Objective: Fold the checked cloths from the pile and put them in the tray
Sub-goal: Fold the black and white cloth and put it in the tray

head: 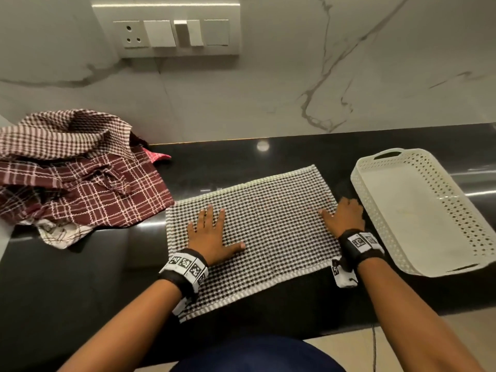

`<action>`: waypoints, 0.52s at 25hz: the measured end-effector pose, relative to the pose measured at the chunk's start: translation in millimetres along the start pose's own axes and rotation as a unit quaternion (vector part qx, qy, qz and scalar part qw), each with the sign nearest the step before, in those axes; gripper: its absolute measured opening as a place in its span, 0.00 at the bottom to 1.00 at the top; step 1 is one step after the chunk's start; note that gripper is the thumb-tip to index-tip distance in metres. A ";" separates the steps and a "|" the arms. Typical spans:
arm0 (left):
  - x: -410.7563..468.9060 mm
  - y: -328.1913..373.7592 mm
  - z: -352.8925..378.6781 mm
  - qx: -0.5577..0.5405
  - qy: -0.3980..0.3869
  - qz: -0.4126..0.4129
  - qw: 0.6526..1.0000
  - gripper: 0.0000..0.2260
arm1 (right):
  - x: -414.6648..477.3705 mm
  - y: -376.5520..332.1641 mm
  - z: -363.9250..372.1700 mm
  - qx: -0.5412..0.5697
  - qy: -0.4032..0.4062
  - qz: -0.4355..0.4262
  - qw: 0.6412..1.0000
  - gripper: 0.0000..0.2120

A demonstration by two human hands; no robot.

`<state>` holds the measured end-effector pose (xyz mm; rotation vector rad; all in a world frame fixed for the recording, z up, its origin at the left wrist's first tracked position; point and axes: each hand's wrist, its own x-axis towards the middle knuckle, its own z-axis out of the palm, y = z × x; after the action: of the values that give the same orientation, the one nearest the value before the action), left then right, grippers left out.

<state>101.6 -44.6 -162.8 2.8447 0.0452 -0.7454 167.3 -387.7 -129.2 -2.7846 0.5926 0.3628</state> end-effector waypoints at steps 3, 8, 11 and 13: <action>12.6 0.3 8.0 -0.001 -0.026 -0.007 1.000 0.60 | 13.8 1.4 -3.2 0.062 -0.081 0.039 0.994 0.22; 17.3 -7.6 -0.5 -0.020 -0.021 0.016 0.999 0.58 | 13.5 -5.1 -18.8 0.218 -0.096 -0.002 0.971 0.11; 6.6 -22.4 -6.7 -0.079 0.105 0.054 0.990 0.43 | -12.6 -41.3 -27.6 0.297 -0.045 -0.078 0.951 0.19; -3.7 -45.1 -8.7 -0.130 0.187 0.053 0.972 0.32 | -37.2 -85.7 -16.0 0.311 -0.051 -0.162 0.935 0.17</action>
<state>99.0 1.4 -161.9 2.6657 0.0421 -0.1594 173.9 -303.9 -85.4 -2.1780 0.1671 0.1985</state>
